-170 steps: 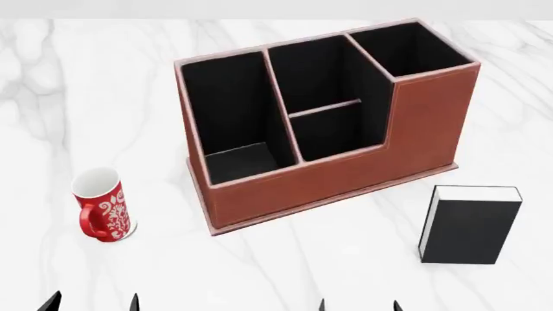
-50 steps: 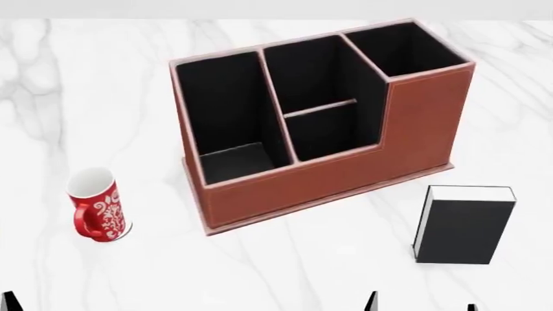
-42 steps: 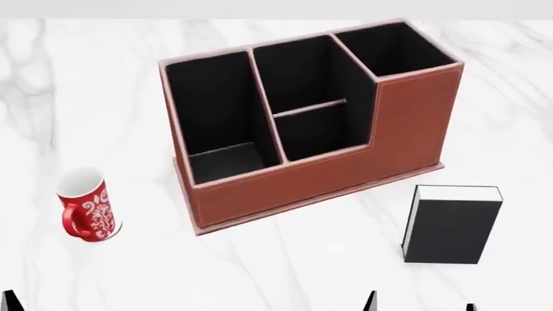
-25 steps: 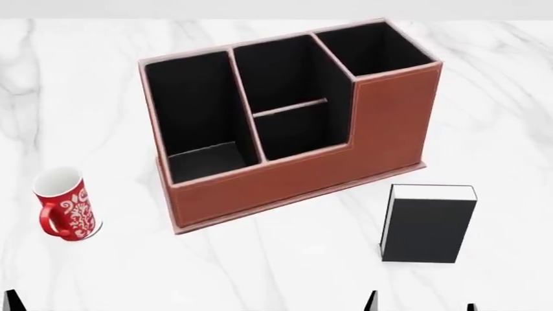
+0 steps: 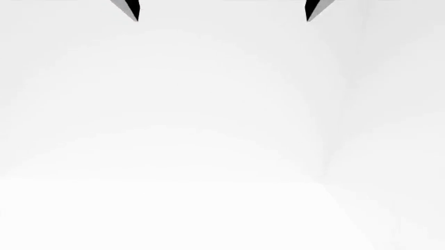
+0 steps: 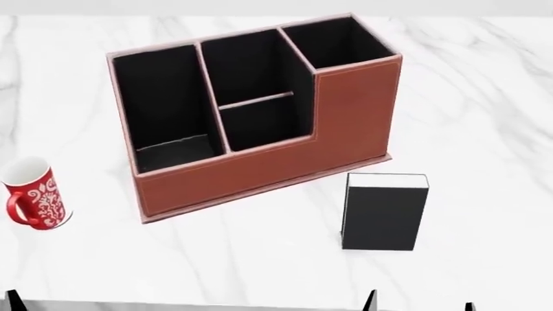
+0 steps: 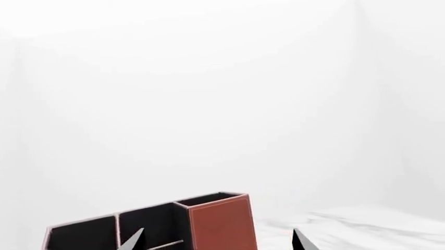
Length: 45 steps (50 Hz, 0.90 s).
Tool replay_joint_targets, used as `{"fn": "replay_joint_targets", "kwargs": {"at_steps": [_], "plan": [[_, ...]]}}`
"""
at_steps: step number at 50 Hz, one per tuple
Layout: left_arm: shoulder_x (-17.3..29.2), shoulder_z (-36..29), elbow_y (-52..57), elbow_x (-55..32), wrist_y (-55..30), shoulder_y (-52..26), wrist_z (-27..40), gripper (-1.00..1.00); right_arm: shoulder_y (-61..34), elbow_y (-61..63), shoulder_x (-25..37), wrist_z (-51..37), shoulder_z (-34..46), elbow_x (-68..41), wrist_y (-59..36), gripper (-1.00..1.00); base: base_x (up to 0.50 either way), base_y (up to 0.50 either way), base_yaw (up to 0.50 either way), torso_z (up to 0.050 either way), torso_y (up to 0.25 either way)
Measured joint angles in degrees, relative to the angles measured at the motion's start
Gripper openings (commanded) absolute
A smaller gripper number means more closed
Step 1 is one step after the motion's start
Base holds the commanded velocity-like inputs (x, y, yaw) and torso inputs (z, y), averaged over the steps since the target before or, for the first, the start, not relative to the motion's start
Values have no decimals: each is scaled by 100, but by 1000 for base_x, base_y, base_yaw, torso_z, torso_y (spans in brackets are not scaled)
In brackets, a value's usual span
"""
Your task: Pick up the book and place it in the back compartment of the caddy.
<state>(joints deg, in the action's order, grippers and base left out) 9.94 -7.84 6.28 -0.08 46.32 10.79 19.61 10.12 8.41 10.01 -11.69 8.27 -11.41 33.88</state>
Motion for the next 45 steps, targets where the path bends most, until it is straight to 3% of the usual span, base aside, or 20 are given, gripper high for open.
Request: {"fn": "replay_joint_targets", "kwargs": {"at_steps": [34, 45], "plan": [[101, -93, 30, -11, -36, -7, 142, 100, 36, -32, 79, -84, 101, 68, 268, 100, 4, -238, 0, 0, 0], [131, -129, 30, -19, -28, -11, 179, 100, 87, -28, 57, -176, 80, 265, 460, 100, 7, -17, 0, 0, 0]]}}
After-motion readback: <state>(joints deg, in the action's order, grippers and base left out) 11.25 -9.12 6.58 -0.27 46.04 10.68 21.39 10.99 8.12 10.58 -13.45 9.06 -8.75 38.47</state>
